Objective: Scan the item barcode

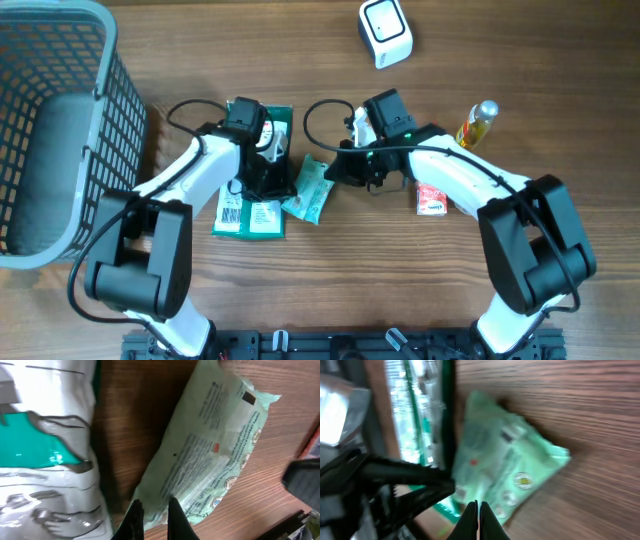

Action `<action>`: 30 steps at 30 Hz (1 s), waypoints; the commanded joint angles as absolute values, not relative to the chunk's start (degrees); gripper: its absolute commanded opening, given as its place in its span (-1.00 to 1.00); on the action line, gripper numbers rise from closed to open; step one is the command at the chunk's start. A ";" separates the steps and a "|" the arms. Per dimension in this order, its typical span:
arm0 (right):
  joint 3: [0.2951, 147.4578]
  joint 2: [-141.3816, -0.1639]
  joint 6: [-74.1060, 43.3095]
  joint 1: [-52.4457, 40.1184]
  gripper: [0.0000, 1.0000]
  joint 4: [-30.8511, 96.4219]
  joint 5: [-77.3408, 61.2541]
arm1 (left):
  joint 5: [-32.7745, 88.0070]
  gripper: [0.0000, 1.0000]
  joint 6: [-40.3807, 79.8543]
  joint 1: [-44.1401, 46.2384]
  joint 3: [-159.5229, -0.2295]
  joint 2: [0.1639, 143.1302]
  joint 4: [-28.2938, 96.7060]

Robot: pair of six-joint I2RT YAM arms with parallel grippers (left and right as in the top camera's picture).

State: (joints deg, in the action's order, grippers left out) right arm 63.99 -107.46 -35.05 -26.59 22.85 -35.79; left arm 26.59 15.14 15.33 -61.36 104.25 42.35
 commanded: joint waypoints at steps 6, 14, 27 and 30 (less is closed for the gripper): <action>63.33 -110.41 -36.60 -29.04 -0.91 21.96 -25.58 | 18.68 -0.92 18.50 18.02 -60.97 106.00 41.34; 63.26 -110.41 -37.67 -29.08 -0.92 22.17 -22.92 | 18.35 -0.92 18.96 18.20 -58.48 106.00 38.20; 63.24 -110.43 -37.71 -29.08 -0.92 22.94 -18.61 | 18.31 -0.91 20.21 18.26 -55.81 106.08 34.83; 63.24 -110.43 -37.67 -29.52 -0.92 22.04 -18.59 | 18.31 -0.91 20.21 18.26 -55.81 106.08 34.81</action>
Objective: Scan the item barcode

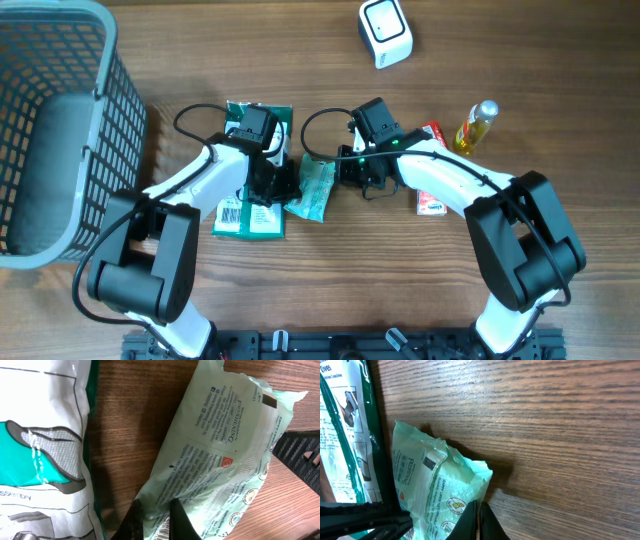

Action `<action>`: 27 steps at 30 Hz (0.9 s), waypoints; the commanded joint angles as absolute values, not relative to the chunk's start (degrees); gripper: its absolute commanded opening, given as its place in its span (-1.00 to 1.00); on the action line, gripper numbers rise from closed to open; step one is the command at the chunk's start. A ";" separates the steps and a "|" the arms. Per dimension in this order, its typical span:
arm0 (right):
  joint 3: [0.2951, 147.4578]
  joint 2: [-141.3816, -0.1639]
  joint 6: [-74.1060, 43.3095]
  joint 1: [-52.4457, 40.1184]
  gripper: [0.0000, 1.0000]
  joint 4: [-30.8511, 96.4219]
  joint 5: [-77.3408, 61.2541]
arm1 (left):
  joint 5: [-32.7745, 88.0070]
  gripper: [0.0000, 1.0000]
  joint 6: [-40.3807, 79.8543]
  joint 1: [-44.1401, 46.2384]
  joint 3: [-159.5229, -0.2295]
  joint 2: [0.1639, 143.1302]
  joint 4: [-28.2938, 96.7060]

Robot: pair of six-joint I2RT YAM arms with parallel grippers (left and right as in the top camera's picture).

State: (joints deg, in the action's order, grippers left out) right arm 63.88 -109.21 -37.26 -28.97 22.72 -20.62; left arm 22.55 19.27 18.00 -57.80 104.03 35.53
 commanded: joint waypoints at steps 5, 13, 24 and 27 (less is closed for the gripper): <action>63.24 -110.43 -38.83 -31.81 -0.92 21.71 -13.69 | 18.31 -0.91 20.21 18.26 -55.81 106.08 34.37; 63.24 -110.43 -40.66 -33.58 -0.91 21.91 -9.56 | 18.28 -0.88 20.21 18.26 -55.81 106.08 33.74; 63.53 -112.99 -42.15 -33.15 -0.92 23.86 -9.17 | 17.37 -0.92 20.18 17.39 -57.60 105.32 34.89; 63.53 -110.34 -41.95 -33.15 -0.91 24.18 -9.19 | 16.86 -0.92 20.21 15.86 -62.28 103.28 40.05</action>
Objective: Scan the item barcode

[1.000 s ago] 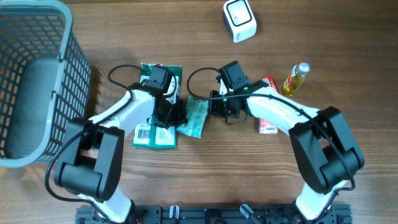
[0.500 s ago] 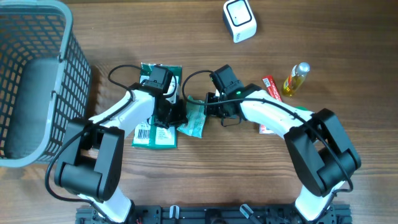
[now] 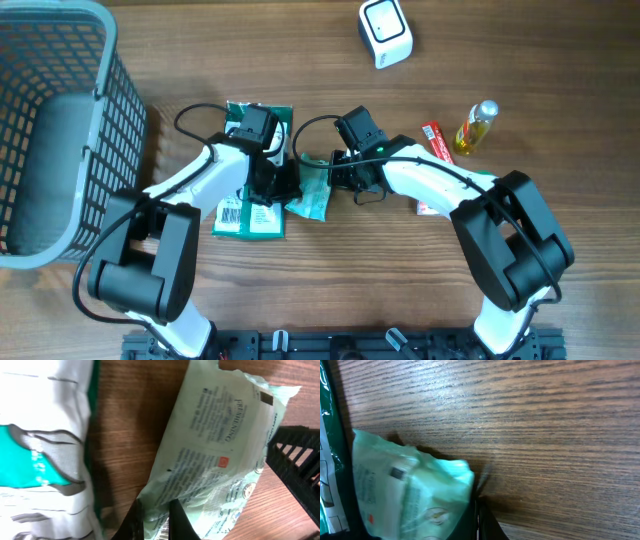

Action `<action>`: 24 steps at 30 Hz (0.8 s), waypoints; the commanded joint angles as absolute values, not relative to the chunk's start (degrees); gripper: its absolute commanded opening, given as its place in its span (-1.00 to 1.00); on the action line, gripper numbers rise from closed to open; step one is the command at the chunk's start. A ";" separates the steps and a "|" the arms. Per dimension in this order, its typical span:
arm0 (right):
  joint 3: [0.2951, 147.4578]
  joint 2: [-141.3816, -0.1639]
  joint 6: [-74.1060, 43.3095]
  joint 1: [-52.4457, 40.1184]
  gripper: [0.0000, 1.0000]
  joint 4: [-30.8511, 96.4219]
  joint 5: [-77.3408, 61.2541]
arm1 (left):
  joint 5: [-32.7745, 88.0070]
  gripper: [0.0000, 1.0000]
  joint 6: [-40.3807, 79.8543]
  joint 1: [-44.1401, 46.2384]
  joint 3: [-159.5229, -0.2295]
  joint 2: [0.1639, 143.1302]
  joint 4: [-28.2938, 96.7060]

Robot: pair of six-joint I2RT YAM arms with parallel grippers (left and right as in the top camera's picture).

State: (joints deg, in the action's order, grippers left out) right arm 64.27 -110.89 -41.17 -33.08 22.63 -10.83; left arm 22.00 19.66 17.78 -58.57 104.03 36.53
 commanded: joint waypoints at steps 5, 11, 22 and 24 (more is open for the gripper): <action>63.53 -101.65 -40.32 -33.15 -0.81 26.09 -9.45 | 16.84 -0.92 20.21 15.99 -65.28 99.26 40.97; 63.31 -97.69 -42.48 -33.15 -0.15 27.70 -16.27 | 13.43 -0.88 20.18 16.01 -65.21 99.96 37.56; 63.07 -106.19 -44.10 -34.15 0.07 27.57 -18.15 | 12.82 -0.92 20.23 18.04 -64.77 106.89 36.40; 63.07 -107.48 -45.15 -34.11 0.07 26.94 -18.61 | 12.80 -0.90 20.23 19.81 -64.77 106.96 36.56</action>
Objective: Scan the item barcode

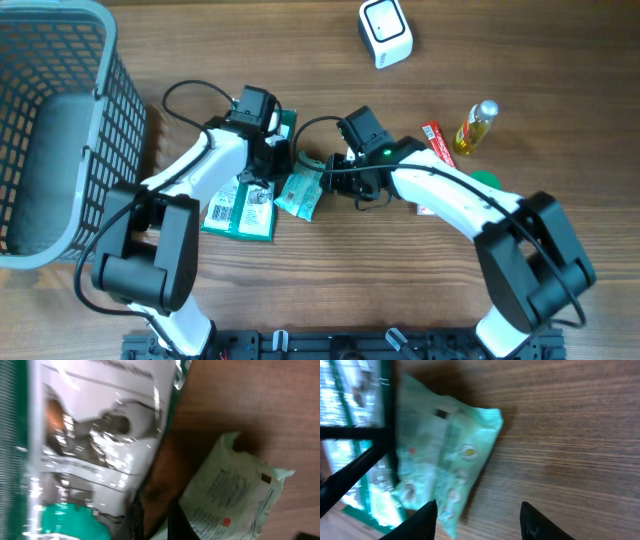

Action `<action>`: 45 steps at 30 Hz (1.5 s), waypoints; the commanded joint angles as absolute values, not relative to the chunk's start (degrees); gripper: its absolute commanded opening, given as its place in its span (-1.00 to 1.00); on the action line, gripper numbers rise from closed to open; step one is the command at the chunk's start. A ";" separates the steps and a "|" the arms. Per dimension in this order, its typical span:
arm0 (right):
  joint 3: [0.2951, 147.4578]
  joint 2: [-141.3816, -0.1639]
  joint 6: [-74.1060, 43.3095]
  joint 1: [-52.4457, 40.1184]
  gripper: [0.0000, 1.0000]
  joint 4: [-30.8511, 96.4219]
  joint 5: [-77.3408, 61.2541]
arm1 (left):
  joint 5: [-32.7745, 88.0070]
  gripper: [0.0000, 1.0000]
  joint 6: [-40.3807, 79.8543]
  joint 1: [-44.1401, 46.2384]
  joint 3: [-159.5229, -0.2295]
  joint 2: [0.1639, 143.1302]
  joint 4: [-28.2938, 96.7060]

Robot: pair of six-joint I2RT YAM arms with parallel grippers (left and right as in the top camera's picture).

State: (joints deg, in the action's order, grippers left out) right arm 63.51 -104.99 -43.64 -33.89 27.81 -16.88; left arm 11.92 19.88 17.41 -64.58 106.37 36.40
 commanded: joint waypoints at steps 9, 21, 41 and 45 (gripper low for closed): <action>62.89 -107.70 -42.94 -30.81 0.08 26.74 -23.81 | 12.75 -0.92 22.87 22.68 -64.79 106.96 39.27; 62.87 -107.70 -31.90 -23.27 0.04 28.25 -36.58 | 27.35 -0.92 11.49 17.58 -71.92 103.77 45.19; 45.63 -107.70 -42.68 -23.64 -0.01 -3.68 -40.12 | 25.45 -0.94 6.24 17.85 -69.30 116.29 43.94; 45.63 -108.44 -45.56 -24.32 -0.06 -4.84 -38.20 | 25.43 -0.92 6.24 17.85 -69.30 116.29 43.92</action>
State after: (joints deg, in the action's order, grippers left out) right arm 46.33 -106.83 -42.83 -23.49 -4.05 -40.38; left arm 28.60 7.53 17.54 -70.57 113.47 43.90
